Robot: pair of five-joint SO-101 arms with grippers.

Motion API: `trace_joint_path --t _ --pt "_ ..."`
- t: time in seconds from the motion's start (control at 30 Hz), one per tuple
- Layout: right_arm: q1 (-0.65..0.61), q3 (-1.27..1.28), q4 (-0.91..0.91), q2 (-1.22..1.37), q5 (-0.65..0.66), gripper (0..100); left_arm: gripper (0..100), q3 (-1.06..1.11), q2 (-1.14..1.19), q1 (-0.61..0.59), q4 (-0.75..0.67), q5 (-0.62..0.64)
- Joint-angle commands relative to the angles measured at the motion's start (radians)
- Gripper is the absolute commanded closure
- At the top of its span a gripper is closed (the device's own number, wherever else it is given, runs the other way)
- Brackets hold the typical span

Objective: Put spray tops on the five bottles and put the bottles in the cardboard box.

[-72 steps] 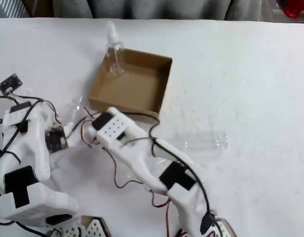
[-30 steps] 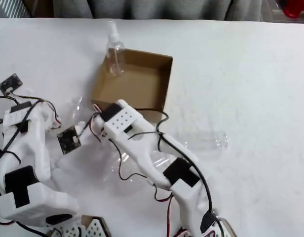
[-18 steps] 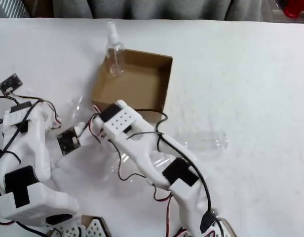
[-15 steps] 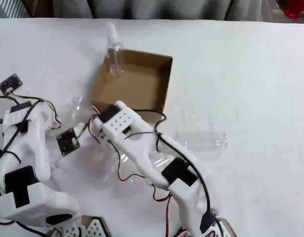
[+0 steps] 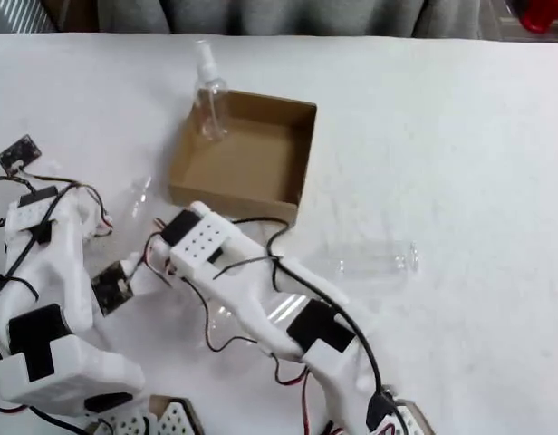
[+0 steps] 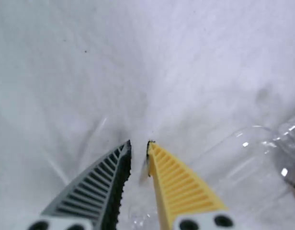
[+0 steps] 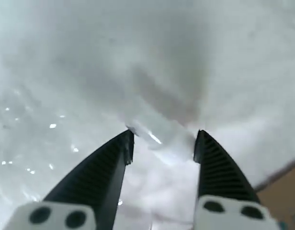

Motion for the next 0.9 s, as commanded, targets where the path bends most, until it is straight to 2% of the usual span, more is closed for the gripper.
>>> trace_joint_path --t 0.0,0.1,0.27,0.43,0.7,0.87 --pt "-0.015 -0.025 0.028 -0.090 -0.038 88.5 92 -0.012 -0.005 -0.004 -0.020 -0.009" --pt "-0.008 -0.023 0.028 -0.111 -0.049 90.9 92 -0.012 -0.005 -0.004 -0.020 -0.009" --pt "-0.002 -0.026 0.064 -0.119 -0.052 84.5 92 -0.012 -0.005 -0.004 -0.020 -0.009" --pt "0.002 -0.023 0.013 -0.108 -0.049 78.7 92 -0.012 -0.005 -0.004 -0.020 -0.009" --pt "-0.024 0.083 -0.085 -0.108 -0.048 78.6 92 -0.012 -0.005 -0.004 -0.020 -0.009" --pt "-0.036 0.084 -0.036 -0.127 -0.046 78.6 92 -0.012 -0.005 -0.004 -0.020 -0.009"
